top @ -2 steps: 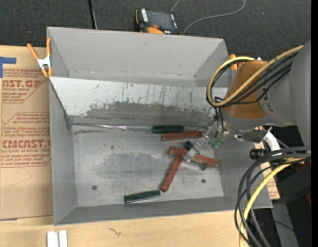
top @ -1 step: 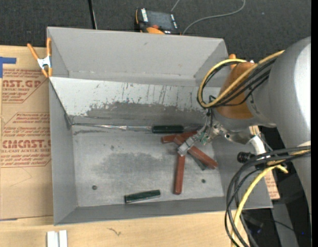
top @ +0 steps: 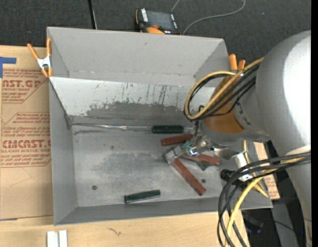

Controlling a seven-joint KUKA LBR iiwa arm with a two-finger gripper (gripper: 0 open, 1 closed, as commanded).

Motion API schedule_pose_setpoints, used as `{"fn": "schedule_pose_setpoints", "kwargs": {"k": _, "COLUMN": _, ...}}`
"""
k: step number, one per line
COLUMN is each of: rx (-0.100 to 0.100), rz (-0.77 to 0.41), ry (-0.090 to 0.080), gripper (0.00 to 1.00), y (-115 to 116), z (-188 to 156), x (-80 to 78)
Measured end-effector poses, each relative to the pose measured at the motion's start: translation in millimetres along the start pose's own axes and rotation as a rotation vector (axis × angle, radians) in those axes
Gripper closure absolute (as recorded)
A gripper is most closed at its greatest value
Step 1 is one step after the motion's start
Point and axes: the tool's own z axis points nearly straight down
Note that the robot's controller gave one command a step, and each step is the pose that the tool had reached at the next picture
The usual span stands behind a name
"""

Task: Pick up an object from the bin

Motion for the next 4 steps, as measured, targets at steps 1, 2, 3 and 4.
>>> {"fn": "schedule_pose_setpoints", "kwargs": {"k": 1, "rx": -0.005, "rz": -0.002, "ry": 0.0, "gripper": 1.0, "y": 2.4, "z": -3.8, "x": -1.2}}
{"fn": "schedule_pose_setpoints", "kwargs": {"k": 2, "rx": -0.003, "rz": -0.004, "ry": -0.003, "gripper": 1.0, "y": 3.3, "z": -47.2, "x": -1.1}}
{"fn": "schedule_pose_setpoints", "kwargs": {"k": 3, "rx": -0.008, "rz": -0.005, "ry": -0.005, "gripper": 1.0, "y": 4.8, "z": -124.6, "x": -1.4}}
{"fn": "schedule_pose_setpoints", "kwargs": {"k": 4, "rx": -0.001, "rz": -0.006, "ry": -0.003, "gripper": 1.0, "y": 5.0, "z": -126.1, "x": -1.4}}
